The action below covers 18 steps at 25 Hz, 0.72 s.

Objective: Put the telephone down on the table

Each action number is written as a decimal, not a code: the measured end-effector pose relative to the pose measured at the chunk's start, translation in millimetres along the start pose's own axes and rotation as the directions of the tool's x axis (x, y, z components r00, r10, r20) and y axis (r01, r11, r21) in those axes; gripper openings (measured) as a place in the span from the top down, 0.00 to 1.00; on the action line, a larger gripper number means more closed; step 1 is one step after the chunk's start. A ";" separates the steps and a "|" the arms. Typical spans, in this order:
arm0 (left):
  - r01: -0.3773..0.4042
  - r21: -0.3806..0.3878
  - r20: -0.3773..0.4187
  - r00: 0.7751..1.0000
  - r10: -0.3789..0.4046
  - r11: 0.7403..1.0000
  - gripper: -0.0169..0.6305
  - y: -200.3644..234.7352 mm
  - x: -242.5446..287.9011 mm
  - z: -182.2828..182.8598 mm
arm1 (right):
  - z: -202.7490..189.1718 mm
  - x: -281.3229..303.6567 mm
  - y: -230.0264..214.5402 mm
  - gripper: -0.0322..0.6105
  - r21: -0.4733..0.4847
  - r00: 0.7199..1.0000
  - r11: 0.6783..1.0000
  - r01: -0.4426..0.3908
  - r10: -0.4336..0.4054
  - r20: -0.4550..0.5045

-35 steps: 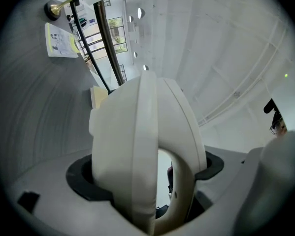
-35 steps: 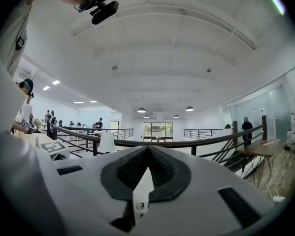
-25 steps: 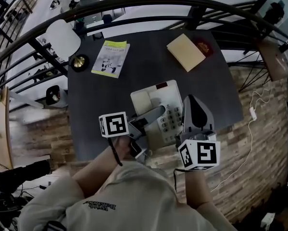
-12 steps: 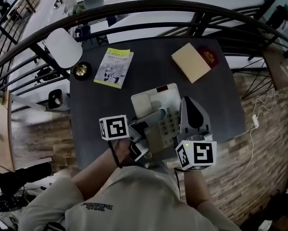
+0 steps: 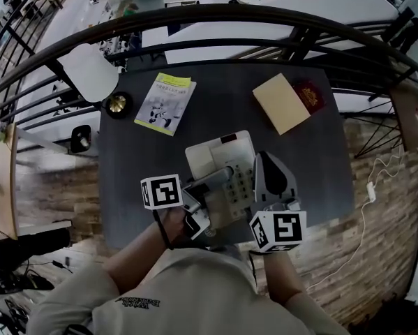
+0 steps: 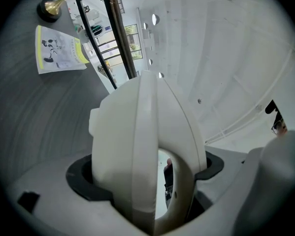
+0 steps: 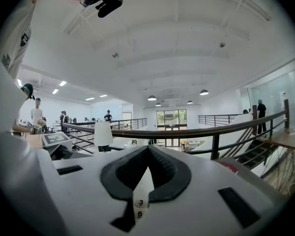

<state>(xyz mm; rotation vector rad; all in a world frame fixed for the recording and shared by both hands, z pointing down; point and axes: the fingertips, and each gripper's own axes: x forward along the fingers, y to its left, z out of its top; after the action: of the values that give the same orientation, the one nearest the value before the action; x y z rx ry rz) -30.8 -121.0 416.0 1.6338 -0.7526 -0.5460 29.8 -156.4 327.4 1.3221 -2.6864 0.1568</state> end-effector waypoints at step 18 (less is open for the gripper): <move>-0.106 -0.014 0.103 0.989 0.106 0.994 0.24 86.3 90.8 105.9 | -56.9 142.7 -85.4 0.95 -0.010 0.996 1.000 -0.017 0.016 -0.085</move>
<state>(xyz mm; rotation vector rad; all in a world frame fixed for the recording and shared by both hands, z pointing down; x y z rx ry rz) -59.5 -267.1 484.8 1.5568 -0.9071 -0.5601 16.3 -310.6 410.7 1.2613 -2.6249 0.1957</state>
